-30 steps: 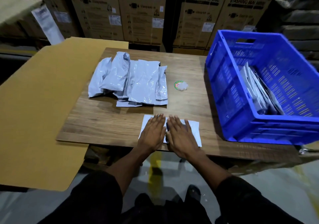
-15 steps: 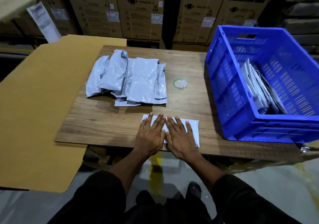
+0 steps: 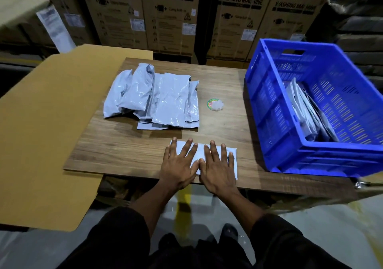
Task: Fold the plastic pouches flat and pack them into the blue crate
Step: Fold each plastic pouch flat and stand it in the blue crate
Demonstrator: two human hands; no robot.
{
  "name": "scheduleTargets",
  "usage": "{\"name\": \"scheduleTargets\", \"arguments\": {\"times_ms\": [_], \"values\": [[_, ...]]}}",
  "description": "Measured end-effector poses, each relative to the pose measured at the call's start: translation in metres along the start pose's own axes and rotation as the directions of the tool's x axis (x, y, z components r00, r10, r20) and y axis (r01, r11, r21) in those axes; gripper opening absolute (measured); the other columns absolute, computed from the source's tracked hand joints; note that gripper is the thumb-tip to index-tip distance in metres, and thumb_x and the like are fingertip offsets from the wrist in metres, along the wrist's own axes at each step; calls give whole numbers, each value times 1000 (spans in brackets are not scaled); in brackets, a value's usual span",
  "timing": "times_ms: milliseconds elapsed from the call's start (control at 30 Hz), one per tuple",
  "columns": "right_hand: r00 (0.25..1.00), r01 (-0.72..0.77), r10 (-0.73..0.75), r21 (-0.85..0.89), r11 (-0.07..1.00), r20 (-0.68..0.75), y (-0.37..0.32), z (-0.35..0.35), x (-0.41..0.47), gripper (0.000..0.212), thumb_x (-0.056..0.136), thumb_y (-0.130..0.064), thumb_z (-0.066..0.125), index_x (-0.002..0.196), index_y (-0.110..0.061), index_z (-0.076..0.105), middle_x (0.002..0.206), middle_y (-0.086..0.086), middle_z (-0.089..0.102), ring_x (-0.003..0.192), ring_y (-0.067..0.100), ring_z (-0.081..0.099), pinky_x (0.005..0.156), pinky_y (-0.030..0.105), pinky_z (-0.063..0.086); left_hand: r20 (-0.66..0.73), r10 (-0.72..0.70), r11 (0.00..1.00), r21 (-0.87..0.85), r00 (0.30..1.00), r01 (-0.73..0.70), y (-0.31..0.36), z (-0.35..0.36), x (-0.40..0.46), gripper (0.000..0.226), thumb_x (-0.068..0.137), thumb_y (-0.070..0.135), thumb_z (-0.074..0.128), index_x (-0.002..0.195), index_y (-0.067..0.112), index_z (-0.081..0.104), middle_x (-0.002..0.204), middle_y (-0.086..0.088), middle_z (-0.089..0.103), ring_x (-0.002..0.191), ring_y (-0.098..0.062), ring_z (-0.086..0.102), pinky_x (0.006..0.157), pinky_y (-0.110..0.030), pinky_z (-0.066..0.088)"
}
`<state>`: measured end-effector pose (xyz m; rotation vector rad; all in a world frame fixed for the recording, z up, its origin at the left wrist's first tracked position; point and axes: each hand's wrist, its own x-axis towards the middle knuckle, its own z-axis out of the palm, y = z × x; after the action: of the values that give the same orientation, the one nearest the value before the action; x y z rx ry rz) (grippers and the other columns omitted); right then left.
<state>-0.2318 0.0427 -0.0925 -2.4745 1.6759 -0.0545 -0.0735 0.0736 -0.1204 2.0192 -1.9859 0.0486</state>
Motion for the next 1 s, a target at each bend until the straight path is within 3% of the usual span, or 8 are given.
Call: {"name": "scheduleTargets", "arguments": {"times_ms": [233, 533, 733, 833, 933, 1000], "values": [[998, -35, 32, -40, 999, -61, 9, 3, -1, 63, 102, -45, 17, 155, -16, 34, 165, -1, 24, 152, 31, 17, 119, 48, 11, 12, -3, 1000, -8, 1000, 3, 1, -4, 0, 59, 96, 51, 40, 146, 22, 55, 158, 1, 45, 146, -49, 33, 112, -60, 35], [999, -43, 42, -66, 997, -30, 38, 0, -8, 70, 100, -58, 21, 155, -18, 33, 166, 7, 20, 150, 37, 18, 118, 53, 19, 39, -4, 1000, -3, 999, 4, 2, -5, -1, 61, 96, 51, 39, 148, 22, 53, 159, 1, 43, 147, -48, 31, 114, -59, 32], [997, -72, 74, -51, 996, 37, 47, -7, -11, 79, 96, -64, 4, 160, -17, 12, 168, 8, -3, 154, 26, -3, 123, 52, 3, 66, -13, 1000, 12, 998, 12, 1, -4, 0, 65, 96, 53, 37, 152, 22, 47, 162, 2, 39, 149, -47, 25, 116, -59, 28], [991, -126, 127, -47, 991, 28, 38, -14, -7, 73, 102, -56, 14, 159, -11, 15, 168, 12, -1, 154, 29, -6, 119, 59, -2, 87, -15, 1000, 29, 996, 13, 0, -4, 0, 65, 98, 52, 32, 154, 20, 42, 164, 0, 35, 151, -47, 21, 117, -60, 23], [996, 57, -64, -114, 992, -59, 19, -19, 0, 67, 100, -45, 23, 155, -8, 30, 165, 11, 19, 153, 31, 11, 116, 61, 2, 86, -9, 999, 53, 996, 4, 2, -6, -1, 61, 100, 45, 31, 154, 19, 43, 163, -1, 36, 150, -48, 23, 116, -60, 25], [982, 185, -187, -93, 978, -7, 4, -18, 6, 67, 99, -43, 15, 157, -12, 27, 166, 6, 18, 154, 27, 9, 119, 58, 2, 69, 13, 999, 47, 998, -17, 1, -7, -2, 58, 100, 41, 33, 152, 19, 46, 162, -1, 39, 148, -48, 27, 115, -59, 29]]}}
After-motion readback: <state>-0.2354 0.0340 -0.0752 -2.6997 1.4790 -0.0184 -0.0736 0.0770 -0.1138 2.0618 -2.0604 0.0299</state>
